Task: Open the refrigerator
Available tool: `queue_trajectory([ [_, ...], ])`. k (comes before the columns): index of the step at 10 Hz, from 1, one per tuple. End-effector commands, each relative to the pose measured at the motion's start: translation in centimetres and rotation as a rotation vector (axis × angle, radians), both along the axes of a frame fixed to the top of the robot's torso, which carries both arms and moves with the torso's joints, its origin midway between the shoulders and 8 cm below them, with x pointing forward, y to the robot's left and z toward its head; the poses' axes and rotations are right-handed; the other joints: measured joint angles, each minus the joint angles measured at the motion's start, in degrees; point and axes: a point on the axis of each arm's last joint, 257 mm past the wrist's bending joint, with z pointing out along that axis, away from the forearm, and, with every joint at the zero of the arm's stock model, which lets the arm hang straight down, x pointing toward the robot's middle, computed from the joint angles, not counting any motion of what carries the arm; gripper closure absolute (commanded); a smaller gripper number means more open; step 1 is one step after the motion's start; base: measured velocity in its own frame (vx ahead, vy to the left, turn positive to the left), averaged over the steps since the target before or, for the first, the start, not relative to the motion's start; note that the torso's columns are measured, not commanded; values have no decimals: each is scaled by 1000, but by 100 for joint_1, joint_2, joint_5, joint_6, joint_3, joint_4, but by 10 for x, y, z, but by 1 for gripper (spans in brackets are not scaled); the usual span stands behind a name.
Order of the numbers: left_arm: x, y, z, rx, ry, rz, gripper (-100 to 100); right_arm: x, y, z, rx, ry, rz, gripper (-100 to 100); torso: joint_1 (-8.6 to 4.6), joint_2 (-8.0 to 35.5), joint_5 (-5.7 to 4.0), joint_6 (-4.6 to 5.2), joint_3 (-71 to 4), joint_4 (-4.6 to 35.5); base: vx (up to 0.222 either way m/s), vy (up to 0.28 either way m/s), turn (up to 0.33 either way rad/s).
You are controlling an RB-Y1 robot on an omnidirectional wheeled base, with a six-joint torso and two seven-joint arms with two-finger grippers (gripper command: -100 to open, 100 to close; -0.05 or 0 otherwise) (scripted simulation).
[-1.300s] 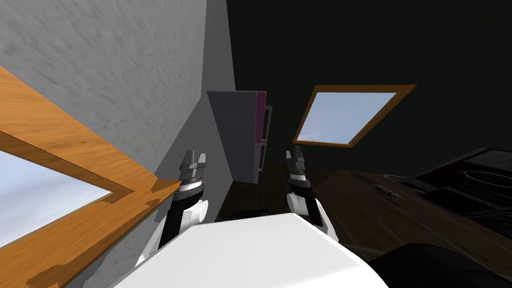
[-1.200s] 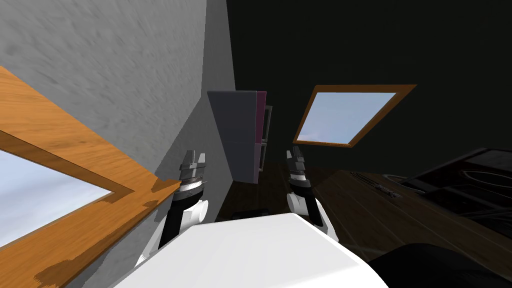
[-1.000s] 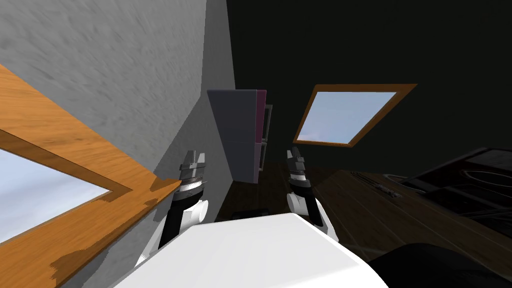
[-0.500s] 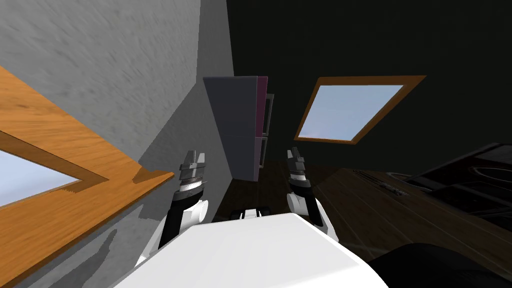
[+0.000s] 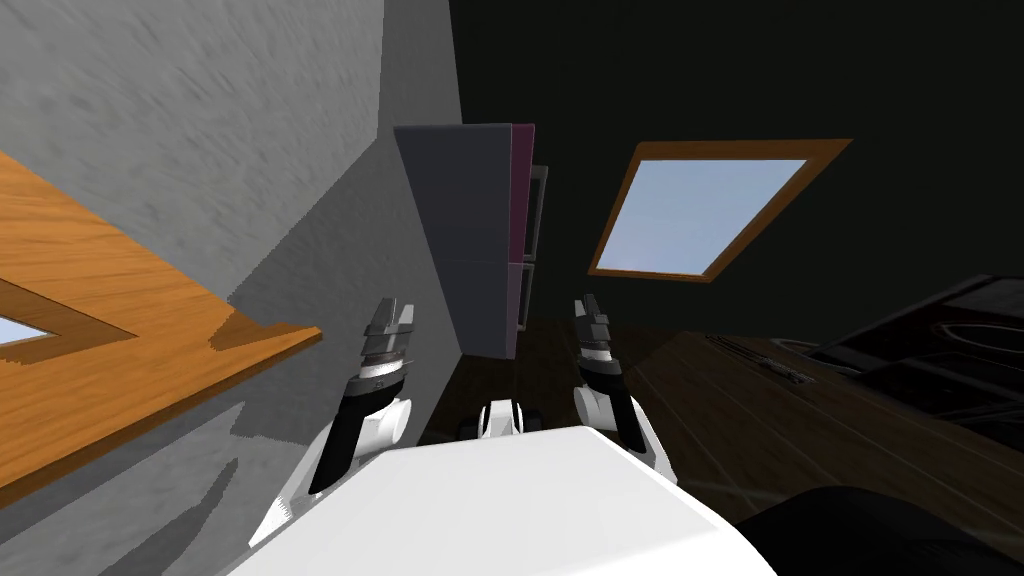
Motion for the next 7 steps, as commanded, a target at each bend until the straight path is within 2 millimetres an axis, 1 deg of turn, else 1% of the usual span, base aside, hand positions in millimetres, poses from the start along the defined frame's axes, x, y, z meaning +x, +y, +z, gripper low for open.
queue_trajectory([
  [1, 13, -1, 0, 57, 27, -10, -100, 0, 0, 0, 0, 0, 0, 0, 1, 4, 0, 0, -5, 5, 14, -41, -82],
  [4, 32, 5, 3, 95, 57, 3, -100, 0, 0, 0, 0, 0, 0, 0, 3, 8, 1, 0, -4, 7, 12, -49, -90],
  [7, 54, 16, 10, 112, 84, 34, -100, 0, 0, 0, 0, 0, 0, 0, 0, 5, 0, -1, -6, 7, 20, -72, -120],
])
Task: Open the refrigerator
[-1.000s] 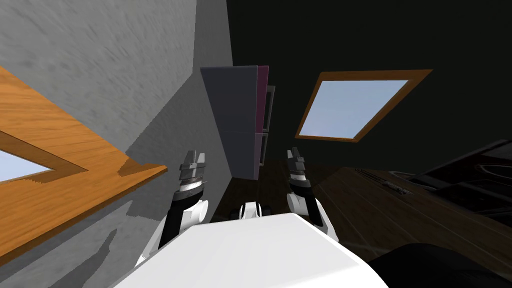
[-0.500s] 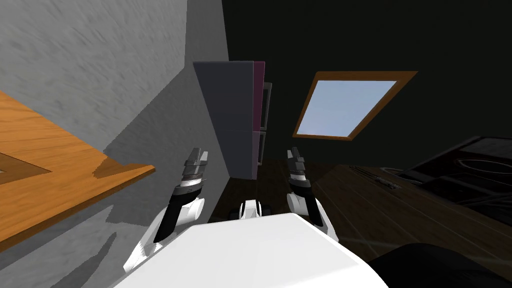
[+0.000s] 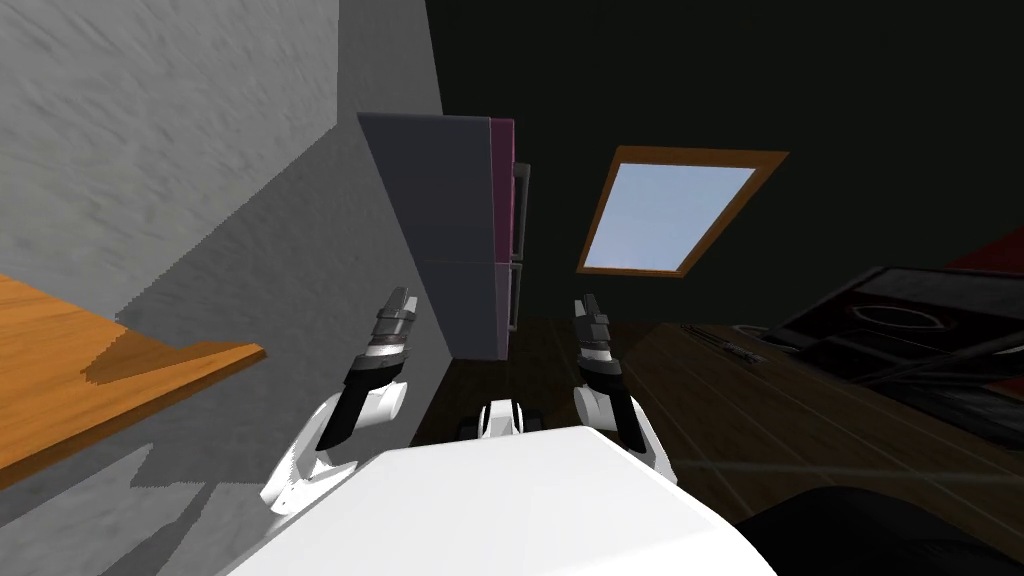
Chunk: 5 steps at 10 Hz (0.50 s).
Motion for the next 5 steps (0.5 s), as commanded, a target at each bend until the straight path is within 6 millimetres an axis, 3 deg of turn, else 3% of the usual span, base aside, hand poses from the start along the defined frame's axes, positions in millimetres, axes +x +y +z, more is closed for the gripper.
queue_trajectory([
  [1, 19, 11, 7, 10, 25, 32, -100, 0, 0, 0, 0, 0, 0, 0, 1, 2, 0, 0, 1, 1, 20, -81, -126],
  [5, 47, 33, 24, -2, 47, 93, -100, 0, 0, 0, 0, 0, 0, 0, 3, 4, 1, 0, 2, 1, 27, -75, -136],
])
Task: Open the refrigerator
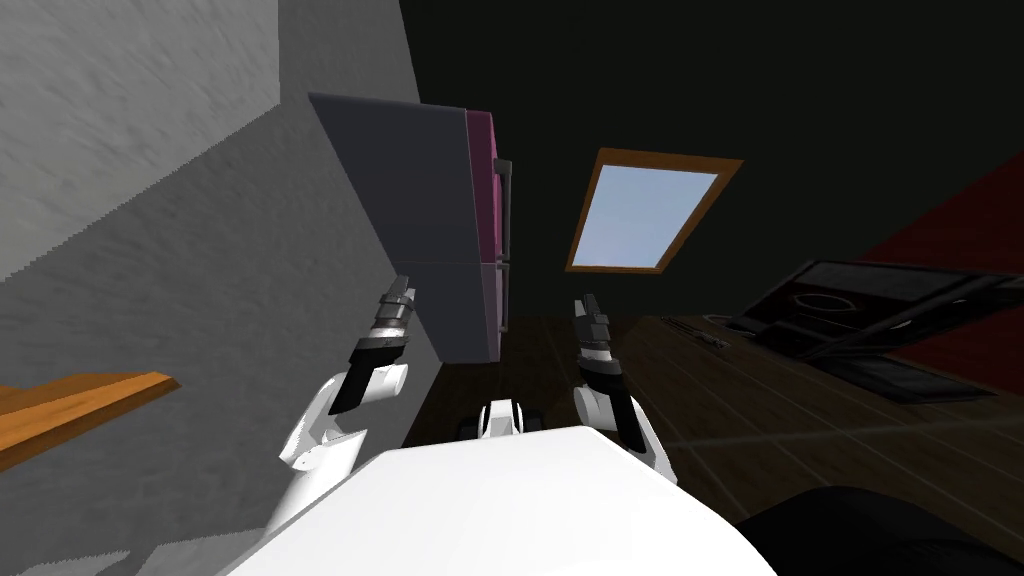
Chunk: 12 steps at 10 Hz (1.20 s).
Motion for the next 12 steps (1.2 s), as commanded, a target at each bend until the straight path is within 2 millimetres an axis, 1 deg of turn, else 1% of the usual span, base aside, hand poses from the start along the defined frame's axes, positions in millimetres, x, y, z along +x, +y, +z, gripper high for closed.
queue_trajectory([
  [1, 13, 13, 4, -12, 20, 31, -100, 0, 0, 0, 0, 0, 0, 0, 0, -2, 0, -1, -1, 0, 23, -57, -39],
  [3, 26, 24, 15, -31, 26, 62, -100, 0, 0, 0, 0, 0, 0, 0, 10, 2, 3, 1, 1, 1, 15, -53, -128],
  [4, 27, 26, 12, -35, 38, 67, -100, 0, 0, 0, 0, 0, 0, 0, 3, 1, 1, 1, 1, 0, 22, -46, -50],
  [5, 34, 32, 17, -47, 41, 83, -100, 0, 0, 0, 0, 0, 0, 0, 5, -2, 1, -3, -1, 0, 24, -43, -83],
  [6, 35, 33, 16, -49, 48, 85, -100, 0, 0, 0, 0, 0, 0, 0, 4, -4, 1, 1, -3, -1, 16, -35, -63],
  [8, 48, 46, 24, -80, 60, 117, -100, 0, 0, 0, 0, 0, 0, 0, -1, -2, 0, 2, -1, 0, 22, -58, -137],
  [9, 50, 48, 22, -84, 70, 121, -100, 0, 0, 0, 0, 0, 0, 0, -7, -4, -2, 2, -2, -1, 23, -51, -55],
  [11, 63, 62, 29, -121, 88, 152, -100, 0, 0, 0, 0, 0, 0, 0, 6, -3, 2, 0, -2, -1, 41, -62, -133],
  [12, 64, 63, 27, -125, 97, 155, -100, 0, 0, 0, 0, 0, 0, 0, -5, -9, -1, 3, -6, -2, 34, -56, -55],
])
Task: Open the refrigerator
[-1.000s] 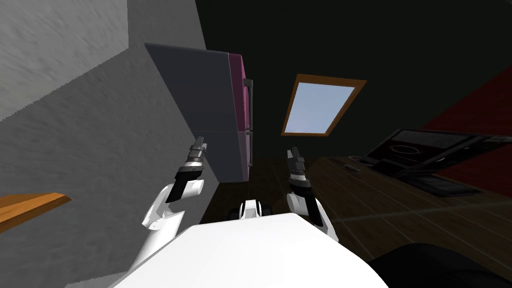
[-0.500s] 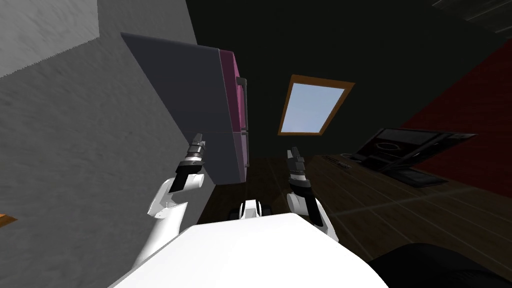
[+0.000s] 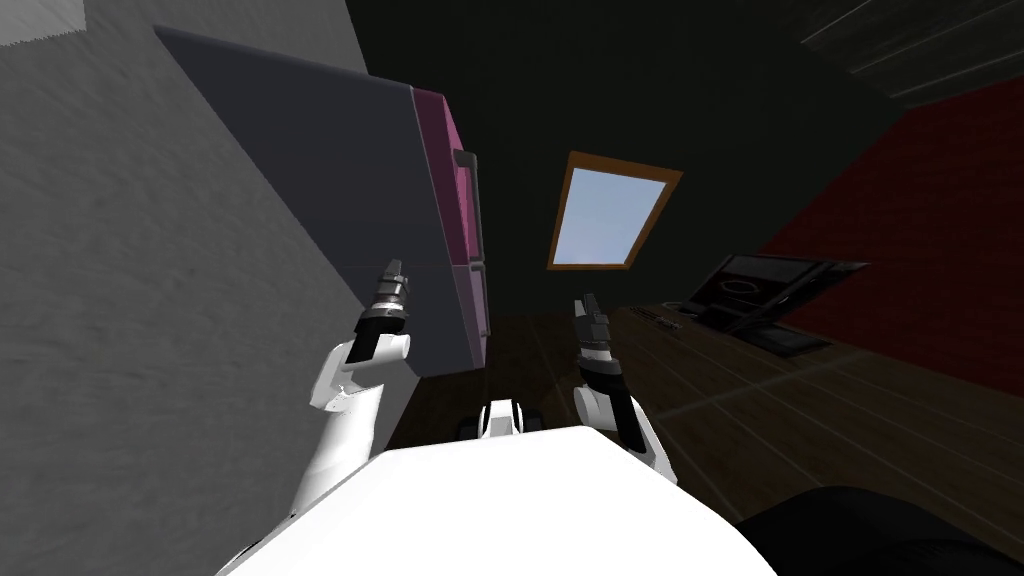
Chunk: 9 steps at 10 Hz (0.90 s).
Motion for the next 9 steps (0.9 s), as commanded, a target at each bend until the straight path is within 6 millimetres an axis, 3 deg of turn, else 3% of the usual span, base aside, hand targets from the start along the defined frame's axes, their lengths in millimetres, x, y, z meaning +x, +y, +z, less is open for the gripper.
queue_trajectory([
  [1, 12, 13, 2, -40, 30, 29, -100, 0, 0, 0, 0, 0, 0, 0, 10, 9, 2, -6, 5, 2, 24, -52, -96],
  [9, 46, 44, 5, -178, 108, 91, -100, 0, 0, 0, 0, 0, 0, 0, 6, 5, 1, -6, 3, 1, 26, -49, -94],
])
